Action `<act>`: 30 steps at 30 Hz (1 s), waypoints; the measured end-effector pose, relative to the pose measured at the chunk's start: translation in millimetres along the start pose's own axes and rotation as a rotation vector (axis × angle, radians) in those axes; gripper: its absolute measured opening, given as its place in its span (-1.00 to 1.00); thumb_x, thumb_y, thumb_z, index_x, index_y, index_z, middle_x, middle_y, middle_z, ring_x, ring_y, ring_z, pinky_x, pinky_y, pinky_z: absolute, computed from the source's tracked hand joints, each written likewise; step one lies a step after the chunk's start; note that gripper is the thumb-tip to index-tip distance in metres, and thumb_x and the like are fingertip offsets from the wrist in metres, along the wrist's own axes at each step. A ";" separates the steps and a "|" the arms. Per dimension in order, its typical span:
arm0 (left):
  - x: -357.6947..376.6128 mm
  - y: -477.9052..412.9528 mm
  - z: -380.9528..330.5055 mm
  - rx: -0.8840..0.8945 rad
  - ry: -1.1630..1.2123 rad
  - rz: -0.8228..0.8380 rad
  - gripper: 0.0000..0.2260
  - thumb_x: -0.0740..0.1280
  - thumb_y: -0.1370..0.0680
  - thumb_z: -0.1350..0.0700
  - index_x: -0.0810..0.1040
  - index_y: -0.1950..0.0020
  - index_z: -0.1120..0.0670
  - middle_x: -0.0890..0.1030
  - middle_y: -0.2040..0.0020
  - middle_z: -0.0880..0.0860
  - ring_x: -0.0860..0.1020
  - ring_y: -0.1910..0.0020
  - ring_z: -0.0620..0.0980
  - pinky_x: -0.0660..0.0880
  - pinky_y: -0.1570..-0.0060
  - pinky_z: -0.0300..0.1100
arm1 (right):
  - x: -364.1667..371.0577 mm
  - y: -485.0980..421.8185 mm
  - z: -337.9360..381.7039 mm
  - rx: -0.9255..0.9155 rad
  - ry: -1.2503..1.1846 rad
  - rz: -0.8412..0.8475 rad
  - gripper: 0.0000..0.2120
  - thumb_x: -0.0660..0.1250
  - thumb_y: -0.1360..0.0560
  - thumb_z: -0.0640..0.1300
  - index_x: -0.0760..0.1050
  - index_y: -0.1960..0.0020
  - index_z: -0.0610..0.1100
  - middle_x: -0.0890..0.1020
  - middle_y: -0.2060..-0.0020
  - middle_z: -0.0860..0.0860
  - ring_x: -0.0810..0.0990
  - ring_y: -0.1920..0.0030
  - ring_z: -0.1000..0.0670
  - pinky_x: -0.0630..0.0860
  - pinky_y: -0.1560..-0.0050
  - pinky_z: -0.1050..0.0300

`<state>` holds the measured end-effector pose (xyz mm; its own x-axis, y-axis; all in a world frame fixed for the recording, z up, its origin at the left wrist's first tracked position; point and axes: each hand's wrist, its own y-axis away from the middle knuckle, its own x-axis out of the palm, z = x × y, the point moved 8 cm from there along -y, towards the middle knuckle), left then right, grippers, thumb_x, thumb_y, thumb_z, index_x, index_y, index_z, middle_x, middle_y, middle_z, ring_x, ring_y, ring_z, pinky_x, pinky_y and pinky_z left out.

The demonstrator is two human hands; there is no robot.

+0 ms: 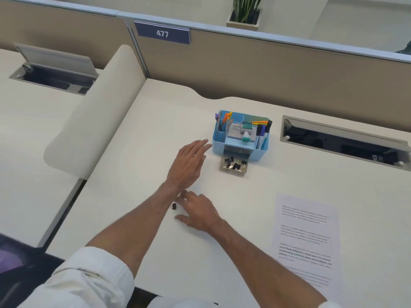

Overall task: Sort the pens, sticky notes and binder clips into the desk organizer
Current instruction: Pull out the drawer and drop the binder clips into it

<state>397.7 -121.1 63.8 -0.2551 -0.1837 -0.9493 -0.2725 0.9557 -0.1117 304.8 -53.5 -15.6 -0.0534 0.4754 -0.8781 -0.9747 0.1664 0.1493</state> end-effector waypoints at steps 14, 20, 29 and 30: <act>10.9 4.4 -0.3 0.009 0.006 0.152 -0.51 0.02 -0.83 0.02 0.06 -0.78 -0.04 0.02 -0.79 -0.08 0.03 -0.78 -0.05 0.07 -0.75 0.02 | -38.0 27.0 -47.2 0.348 -0.115 -0.361 -0.79 0.29 -0.66 0.03 0.57 -0.18 -0.05 0.58 -0.13 0.04 0.65 0.01 -0.08 0.58 0.08 -0.04; 12.0 -0.8 -12.6 0.028 0.026 0.133 -0.51 0.04 -0.82 0.03 0.10 -0.78 -0.03 0.04 -0.79 -0.07 0.06 -0.78 -0.03 0.10 -0.74 0.04 | -107.4 77.6 -129.4 0.766 -0.125 -0.706 -0.79 0.38 -0.62 0.01 0.58 -0.21 -0.03 0.61 -0.13 0.07 0.67 0.05 -0.05 0.63 0.17 0.02; 12.7 -15.7 -26.9 0.033 0.023 0.086 -0.46 0.05 -0.82 0.03 -0.05 -0.79 -0.03 -0.12 -0.80 -0.07 -0.05 -0.79 -0.05 0.05 -0.76 0.04 | -134.5 62.1 -163.1 0.881 -0.112 -0.607 -0.82 0.41 -0.62 -0.04 0.55 -0.21 -0.03 0.59 -0.16 0.06 0.66 -0.04 -0.05 0.64 0.10 -0.01; 13.8 -17.0 -27.0 0.035 0.018 0.088 -0.45 0.04 -0.82 0.03 -0.08 -0.79 -0.03 -0.15 -0.80 -0.07 -0.08 -0.79 -0.06 0.04 -0.76 0.04 | -134.7 60.4 -163.2 0.881 -0.107 -0.603 -0.79 0.42 -0.62 -0.04 0.55 -0.24 -0.03 0.59 -0.17 0.05 0.66 -0.05 -0.05 0.66 0.08 -0.02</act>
<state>373.7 -146.1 60.5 -0.2936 -0.1025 -0.9504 -0.2159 0.9756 -0.0385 217.7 -248.5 37.5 0.4456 0.1727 -0.8784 -0.3312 0.9434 0.0175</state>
